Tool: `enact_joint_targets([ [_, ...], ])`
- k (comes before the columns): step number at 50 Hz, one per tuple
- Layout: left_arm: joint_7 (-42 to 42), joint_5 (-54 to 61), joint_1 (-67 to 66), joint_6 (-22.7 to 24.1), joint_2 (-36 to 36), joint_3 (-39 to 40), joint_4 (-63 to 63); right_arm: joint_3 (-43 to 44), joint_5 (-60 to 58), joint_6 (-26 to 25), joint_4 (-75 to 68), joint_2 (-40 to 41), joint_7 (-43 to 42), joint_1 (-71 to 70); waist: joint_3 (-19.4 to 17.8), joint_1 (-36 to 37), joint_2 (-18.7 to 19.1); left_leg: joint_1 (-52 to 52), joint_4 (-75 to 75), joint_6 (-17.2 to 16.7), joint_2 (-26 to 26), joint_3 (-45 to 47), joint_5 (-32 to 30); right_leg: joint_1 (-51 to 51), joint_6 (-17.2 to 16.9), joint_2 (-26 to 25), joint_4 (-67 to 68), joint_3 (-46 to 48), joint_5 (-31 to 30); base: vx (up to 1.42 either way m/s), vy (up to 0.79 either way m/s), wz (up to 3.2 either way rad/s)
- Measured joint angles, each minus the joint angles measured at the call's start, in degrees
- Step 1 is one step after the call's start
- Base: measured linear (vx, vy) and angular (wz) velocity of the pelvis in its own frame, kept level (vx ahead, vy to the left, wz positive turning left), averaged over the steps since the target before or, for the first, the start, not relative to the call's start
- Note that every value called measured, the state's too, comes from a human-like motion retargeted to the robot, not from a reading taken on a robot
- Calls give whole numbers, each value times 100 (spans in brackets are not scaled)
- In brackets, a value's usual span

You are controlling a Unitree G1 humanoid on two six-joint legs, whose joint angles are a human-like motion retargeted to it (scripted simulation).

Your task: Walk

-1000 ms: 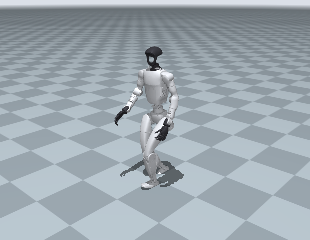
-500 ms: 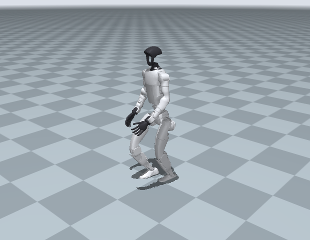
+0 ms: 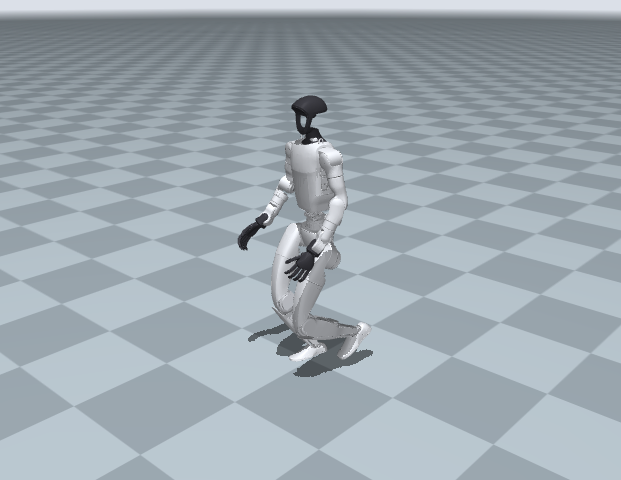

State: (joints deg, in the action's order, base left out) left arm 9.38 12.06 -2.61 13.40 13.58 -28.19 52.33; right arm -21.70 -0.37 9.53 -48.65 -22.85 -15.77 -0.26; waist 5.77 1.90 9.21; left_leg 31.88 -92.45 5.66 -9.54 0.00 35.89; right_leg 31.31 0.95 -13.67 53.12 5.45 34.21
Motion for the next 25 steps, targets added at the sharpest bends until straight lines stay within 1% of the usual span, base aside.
enact_joint_targets([
  [2, 41, 64, -104, 1, 29, 83, -22, 13, -14, 0, 120, -23, -43, -142, -13, 60, -107, 453, 184, 153, 90, 30, 197, -256, -59, 44, -183, -100, 72, -1, 0, -10],
  [5, 83, 175, -256, 26, 46, 223, -32, 31, -15, 7, 291, -40, -82, -340, -37, 106, -277, 984, 911, 237, 394, 88, 386, -632, -157, 168, -413, -255, 166, 0, 0, -24],
  [10, 141, 335, -389, 45, 13, 413, 65, 12, -31, 16, 468, -15, -71, -589, 40, 16, -628, 1429, 3004, 88, 1222, 179, 313, -1092, -320, 613, -636, -432, 351, 0, 0, -23],
  [13, 163, 438, -437, 21, -22, 496, 116, -28, -88, -10, 496, 36, -15, -684, 103, -108, -877, 1388, 4033, 50, 1769, 158, 162, -1260, -393, 977, -471, -508, 523, -1, 0, -21],
  [15, 179, 457, -511, 8, -62, 510, 143, -76, -130, -21, 488, 96, 18, -637, 99, -150, -931, 1434, 3937, 57, 1933, 152, 120, -1301, -410, 1077, -60, -529, 664, -3, 1, -34],
  [17, 187, 465, -452, -13, -37, 559, 168, -122, -185, -48, 433, 152, 110, -613, 77, -216, -1134, 1149, 4062, 143, 2210, 223, -41, -1548, -493, 1326, 150, -633, 780, 3, 2, -31],
  [18, 199, 455, -449, -15, -45, 559, 174, -156, -213, -60, 392, 186, 140, -539, 76, -245, -1162, 1142, 3858, 174, 2272, 247, -60, -1571, -532, 1380, 408, -640, 788, 1, 3, -33],
  [20, 213, 439, -342, -47, -29, 586, 202, -193, -263, -83, 263, 256, 256, -464, 45, -299, -1338, 862, 3838, 289, 2495, 322, -92, -1741, -696, 1607, 771, -726, 673, 2, 4, -35],
  [21, 229, 430, -333, -47, -46, 575, 193, -223, -281, -97, 204, 292, 297, -374, 42, -348, -1380, 821, 3691, 338, 2578, 348, -40, -1725, -792, 1690, 1091, -728, 494, 1, 4, -32],
  [22, 245, 421, -304, -52, -57, 572, 183, -247, -295, -108, 138, 325, 349, -302, 38, -395, -1440, 737, 3633, 391, 2676, 377, 2, -1692, -902, 1795, 1413, -745, 280, -1, 4, -33],
  [25, 291, 373, -103, -76, -47, 577, 124, -290, -321, -126, -71, 409, 548, -168, 16, -550, -1666, 312, 3882, 553, 2998, 465, 112, -1353, -1240, 2231, 2495, -814, -609, 0, 5, -42],
])
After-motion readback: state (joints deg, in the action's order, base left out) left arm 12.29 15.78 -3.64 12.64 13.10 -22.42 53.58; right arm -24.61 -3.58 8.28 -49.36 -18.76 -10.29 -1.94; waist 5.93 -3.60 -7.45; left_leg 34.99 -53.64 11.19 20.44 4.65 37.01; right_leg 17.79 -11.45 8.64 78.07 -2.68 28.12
